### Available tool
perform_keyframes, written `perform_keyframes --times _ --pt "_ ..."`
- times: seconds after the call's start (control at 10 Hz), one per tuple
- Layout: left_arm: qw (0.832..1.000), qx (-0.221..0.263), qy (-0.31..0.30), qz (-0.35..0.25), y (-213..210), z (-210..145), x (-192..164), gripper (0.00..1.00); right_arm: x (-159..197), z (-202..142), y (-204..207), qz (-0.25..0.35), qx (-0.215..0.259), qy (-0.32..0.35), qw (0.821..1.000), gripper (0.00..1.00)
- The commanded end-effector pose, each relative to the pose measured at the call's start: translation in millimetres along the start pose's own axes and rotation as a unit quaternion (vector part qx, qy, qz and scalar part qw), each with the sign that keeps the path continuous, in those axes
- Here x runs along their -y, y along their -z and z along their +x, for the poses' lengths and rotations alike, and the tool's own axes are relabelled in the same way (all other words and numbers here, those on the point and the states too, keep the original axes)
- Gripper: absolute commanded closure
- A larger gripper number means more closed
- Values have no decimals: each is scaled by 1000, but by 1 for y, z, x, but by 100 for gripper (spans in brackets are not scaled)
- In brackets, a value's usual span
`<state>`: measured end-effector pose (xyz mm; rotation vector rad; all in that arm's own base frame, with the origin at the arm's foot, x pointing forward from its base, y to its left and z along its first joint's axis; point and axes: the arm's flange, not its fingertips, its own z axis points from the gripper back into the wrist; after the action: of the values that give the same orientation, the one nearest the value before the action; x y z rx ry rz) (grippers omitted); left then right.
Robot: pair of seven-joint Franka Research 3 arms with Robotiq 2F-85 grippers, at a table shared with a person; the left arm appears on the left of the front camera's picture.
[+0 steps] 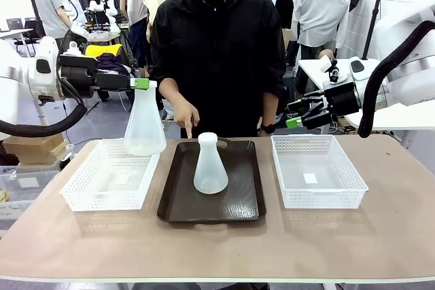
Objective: Prepare the laboratory tools.
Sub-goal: Place the picked Big flask upright in the Handle tray as directed by the person.
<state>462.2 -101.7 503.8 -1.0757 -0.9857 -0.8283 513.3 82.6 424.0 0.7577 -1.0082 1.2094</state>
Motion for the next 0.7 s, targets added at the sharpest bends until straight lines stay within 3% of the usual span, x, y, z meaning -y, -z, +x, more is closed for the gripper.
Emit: perform_keyframes --times 0.0,0.3,0.6 --pt "998 22 56 -19 19 -20 13 100 -1 0 0 1 -2 -1 1000 0" --pt "993 32 84 -75 45 -46 22 100 -1 0 0 1 -2 -1 1000 0" --pt "988 9 99 -121 63 -73 10 100 -1 0 0 1 -2 -1 1000 0"
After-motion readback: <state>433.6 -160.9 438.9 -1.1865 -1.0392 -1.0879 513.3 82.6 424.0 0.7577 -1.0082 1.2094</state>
